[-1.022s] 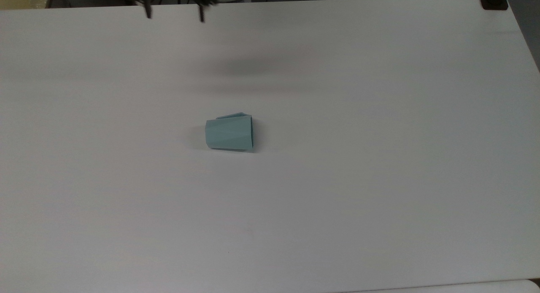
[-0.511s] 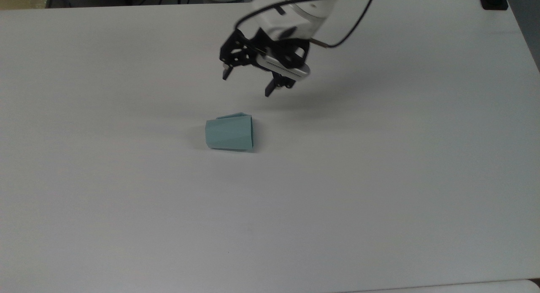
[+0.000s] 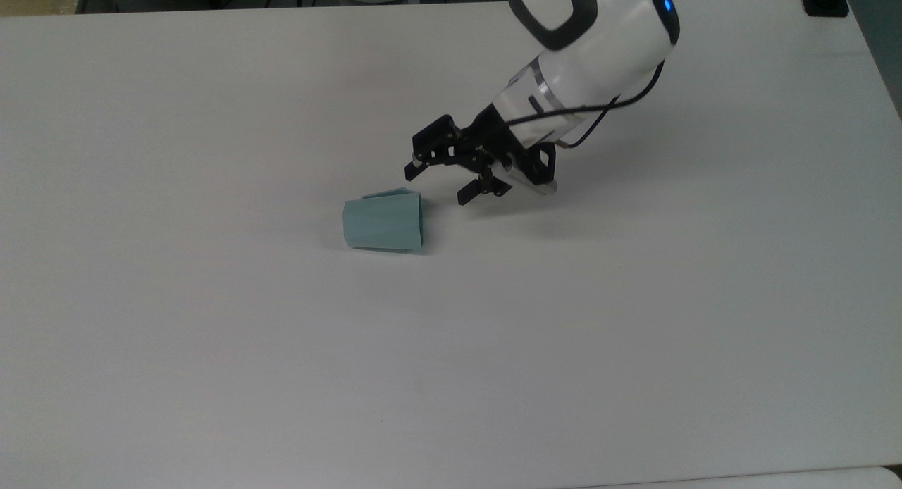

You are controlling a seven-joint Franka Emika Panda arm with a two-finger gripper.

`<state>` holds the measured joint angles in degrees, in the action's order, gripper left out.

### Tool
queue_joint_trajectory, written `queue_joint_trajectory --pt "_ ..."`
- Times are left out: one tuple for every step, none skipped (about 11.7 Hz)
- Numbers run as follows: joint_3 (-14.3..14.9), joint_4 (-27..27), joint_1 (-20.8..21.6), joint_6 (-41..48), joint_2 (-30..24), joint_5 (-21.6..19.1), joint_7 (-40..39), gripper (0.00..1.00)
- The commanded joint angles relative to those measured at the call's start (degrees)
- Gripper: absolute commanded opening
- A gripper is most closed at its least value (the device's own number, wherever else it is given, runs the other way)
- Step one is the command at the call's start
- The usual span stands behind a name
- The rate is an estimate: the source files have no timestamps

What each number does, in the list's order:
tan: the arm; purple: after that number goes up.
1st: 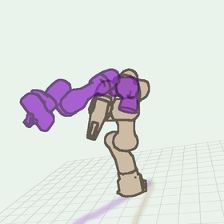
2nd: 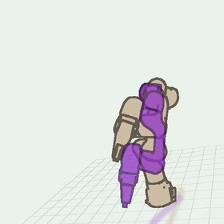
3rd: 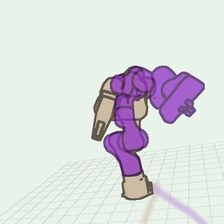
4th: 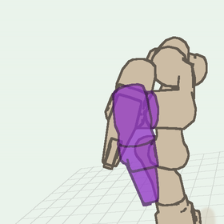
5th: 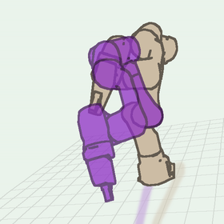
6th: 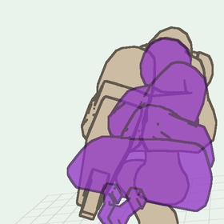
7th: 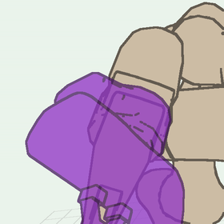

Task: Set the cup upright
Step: 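Move the open gripper down toward the rim of the teal cup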

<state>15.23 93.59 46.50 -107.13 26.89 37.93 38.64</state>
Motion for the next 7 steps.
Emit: queue_joint_trajectory --pt "0.51 -2.44 -0.35 -0.54 3.34 1.7 1.09 1.0" --pt "0.51 -2.36 -0.62 -1.24 3.52 2.14 1.09 1.0" --pt "0.51 -2.36 -1.4 -2.29 3.69 2.23 1.0 1.0" --pt "0.51 -2.36 -2.28 -2.47 3.78 2.5 0.83 1.0" --pt "0.51 -2.1 -2.64 -2.47 3.78 2.93 0.83 1.0" --pt "0.51 -2.01 -3.08 -2.47 4.04 3.02 0.74 1.0" --pt "0.51 -2.0 -3.17 -2.56 4.39 3.03 0.74 1.0"
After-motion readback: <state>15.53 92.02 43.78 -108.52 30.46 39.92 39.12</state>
